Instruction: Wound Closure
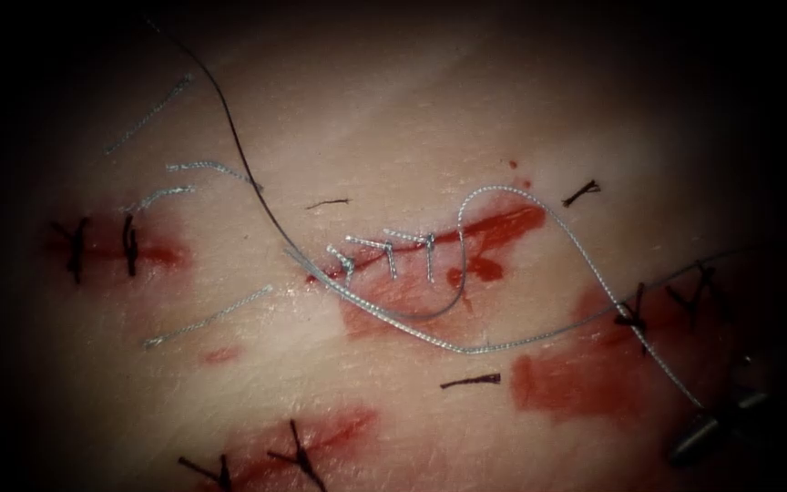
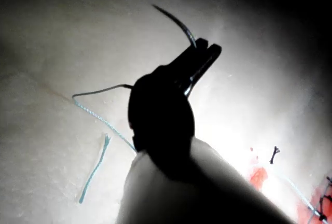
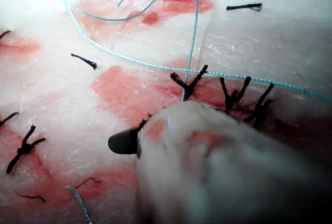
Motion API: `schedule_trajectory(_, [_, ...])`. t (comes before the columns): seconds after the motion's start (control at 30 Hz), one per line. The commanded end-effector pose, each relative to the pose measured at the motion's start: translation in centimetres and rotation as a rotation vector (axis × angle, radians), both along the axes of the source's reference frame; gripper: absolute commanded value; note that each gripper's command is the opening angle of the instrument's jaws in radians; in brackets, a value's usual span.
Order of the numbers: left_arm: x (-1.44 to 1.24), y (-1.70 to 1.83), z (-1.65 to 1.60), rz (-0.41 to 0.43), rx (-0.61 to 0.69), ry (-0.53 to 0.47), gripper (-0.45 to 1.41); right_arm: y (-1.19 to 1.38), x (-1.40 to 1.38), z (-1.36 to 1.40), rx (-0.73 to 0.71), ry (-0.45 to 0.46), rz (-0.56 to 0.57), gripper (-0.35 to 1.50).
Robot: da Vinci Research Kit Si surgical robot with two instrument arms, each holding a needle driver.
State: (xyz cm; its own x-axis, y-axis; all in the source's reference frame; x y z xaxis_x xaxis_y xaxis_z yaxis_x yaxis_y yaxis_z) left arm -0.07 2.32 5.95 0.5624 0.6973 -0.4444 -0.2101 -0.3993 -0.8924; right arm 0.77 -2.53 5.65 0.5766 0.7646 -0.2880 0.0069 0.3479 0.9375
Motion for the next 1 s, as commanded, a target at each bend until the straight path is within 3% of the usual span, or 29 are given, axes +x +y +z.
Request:
schedule_trajectory(0.03, [-0.17, -0.06, 0.04, 0.015, 0.002, -0.015, -0.45, 0.20, 0.34, 0.02, -0.040, -0.038, 0.083, -0.20])
schedule_trajectory(0.07, [-0.27, -0.12, 0.01, 0.035, -0.001, -0.031, -0.45, 0.30, 0.44, 0.00, -0.050, -0.064, 0.137, 0.27])
schedule_trajectory(0.17, [-0.62, -0.29, -0.12, 0.092, -0.008, -0.078, -0.45, 0.61, 0.64, -0.05, -0.068, -0.084, 0.250, 0.69])
schedule_trajectory(0.2, [-0.74, -0.36, -0.18, 0.108, -0.010, -0.091, -0.45, 0.69, 0.67, -0.05, -0.040, -0.066, 0.298, 0.41])
schedule_trajectory(0.23, [-0.83, -0.41, -0.21, 0.116, -0.011, -0.099, -0.45, 0.75, 0.71, -0.03, 0.053, -0.071, 0.367, 0.27])
schedule_trajectory(0.27, [-1.00, -0.51, -0.29, 0.139, -0.013, -0.123, -0.45, 0.78, 0.74, 0.03, 0.316, -0.132, 0.495, 0.36])
schedule_trajectory(0.3, [-1.06, -0.54, -0.32, 0.150, -0.014, -0.133, -0.45, 0.76, 0.76, 0.07, 0.419, -0.161, 0.553, 0.34])
schedule_trajectory(0.4, [-1.18, -0.61, -0.37, 0.174, -0.016, -0.154, -0.45, 0.69, 0.79, 0.16, 0.501, -0.198, 0.603, 0.39])
schedule_trajectory(0.63, [-1.29, -0.67, -0.40, 0.217, -0.004, -0.195, -0.45, 0.40, 1.05, 0.57, 0.569, -0.277, 0.575, 0.58])
schedule_trajectory(0.67, [-1.29, -0.67, -0.39, 0.216, -0.002, -0.195, -0.45, 0.37, 1.10, 0.65, 0.593, -0.289, 0.584, 0.69])
schedule_trajectory(0.77, [-1.30, -0.67, -0.36, 0.217, -0.001, -0.193, -0.45, 0.31, 1.21, 0.83, 0.697, -0.333, 0.619, 0.69])
schedule_trajectory(1.0, [-1.36, -0.69, -0.34, 0.223, -0.002, -0.190, -0.45, 0.33, 1.30, 0.99, 0.769, -0.362, 0.650, 0.64])
